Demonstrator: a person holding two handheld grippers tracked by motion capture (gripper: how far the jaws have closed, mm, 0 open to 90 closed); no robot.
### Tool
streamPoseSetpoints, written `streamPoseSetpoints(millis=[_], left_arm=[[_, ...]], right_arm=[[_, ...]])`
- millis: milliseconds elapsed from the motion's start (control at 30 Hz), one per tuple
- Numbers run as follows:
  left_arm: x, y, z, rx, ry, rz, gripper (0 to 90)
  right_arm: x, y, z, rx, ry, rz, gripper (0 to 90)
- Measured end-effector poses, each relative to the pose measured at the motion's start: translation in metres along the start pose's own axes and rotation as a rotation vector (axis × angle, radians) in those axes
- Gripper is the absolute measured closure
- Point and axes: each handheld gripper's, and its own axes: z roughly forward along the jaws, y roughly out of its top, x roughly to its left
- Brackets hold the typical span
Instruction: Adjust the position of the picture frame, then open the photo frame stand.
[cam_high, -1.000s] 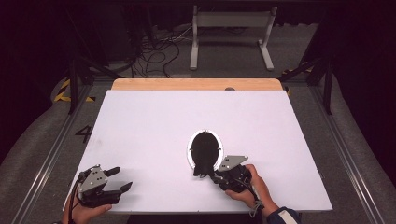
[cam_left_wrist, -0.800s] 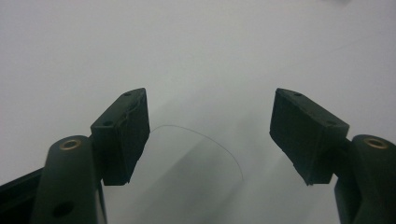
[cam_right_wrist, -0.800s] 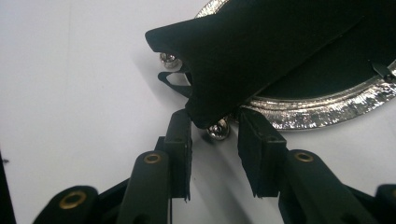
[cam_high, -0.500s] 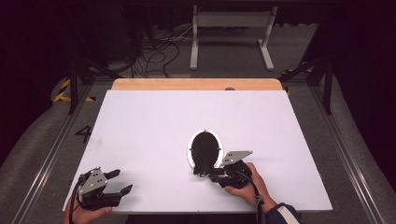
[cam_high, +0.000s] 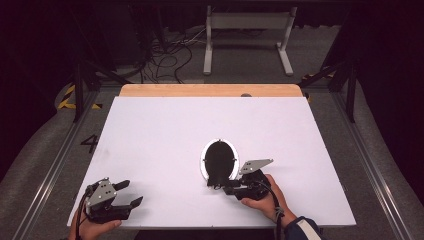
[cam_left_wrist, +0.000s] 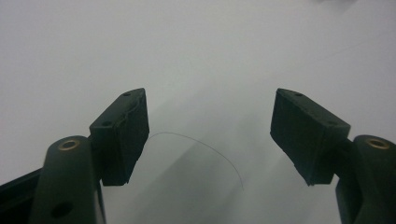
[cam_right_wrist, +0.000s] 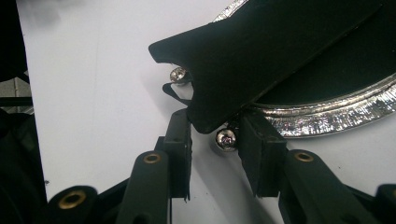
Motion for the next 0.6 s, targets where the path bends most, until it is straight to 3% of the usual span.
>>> streamPoseSetpoints(millis=[367, 600], left_arm=[[0.0005, -0.0009, -0.0003, -0.003, -0.003, -0.004, 28.1], [-0.0018, 0.0005, 0.0046, 0.018, -0.011, 0.014, 27.9]], right_arm=[[0.0004, 0.0023, 0.0, -0.016, 0.003, 0.004, 64.3], [-0.0048, 0.0025, -0.002, -0.064, 0.057, 0.074, 63.2]])
